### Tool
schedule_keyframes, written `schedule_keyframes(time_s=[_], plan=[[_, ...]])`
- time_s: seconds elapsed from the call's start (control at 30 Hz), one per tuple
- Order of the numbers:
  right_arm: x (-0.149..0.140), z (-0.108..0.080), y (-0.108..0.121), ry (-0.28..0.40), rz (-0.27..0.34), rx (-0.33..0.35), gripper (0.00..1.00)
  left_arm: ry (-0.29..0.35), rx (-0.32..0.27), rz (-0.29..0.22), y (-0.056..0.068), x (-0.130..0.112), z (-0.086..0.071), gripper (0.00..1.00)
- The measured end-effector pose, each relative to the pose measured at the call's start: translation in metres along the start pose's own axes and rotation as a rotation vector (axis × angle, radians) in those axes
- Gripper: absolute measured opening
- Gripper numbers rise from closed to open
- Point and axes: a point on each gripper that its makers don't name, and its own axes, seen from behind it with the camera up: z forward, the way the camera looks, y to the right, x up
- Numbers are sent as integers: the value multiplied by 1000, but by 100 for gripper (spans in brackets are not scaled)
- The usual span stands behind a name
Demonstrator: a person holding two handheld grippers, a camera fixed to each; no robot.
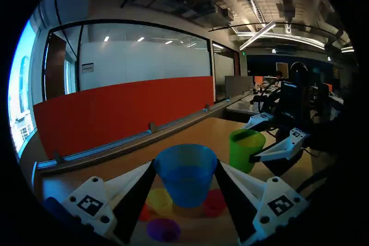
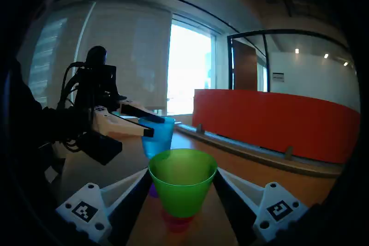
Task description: Pour water
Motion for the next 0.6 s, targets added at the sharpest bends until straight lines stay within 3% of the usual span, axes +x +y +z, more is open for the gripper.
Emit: schedule_keyframes(time_s=[0.6], plan=[[0,3,-2,-1,27,29,91,27,9,12,-2,2,-3,88]])
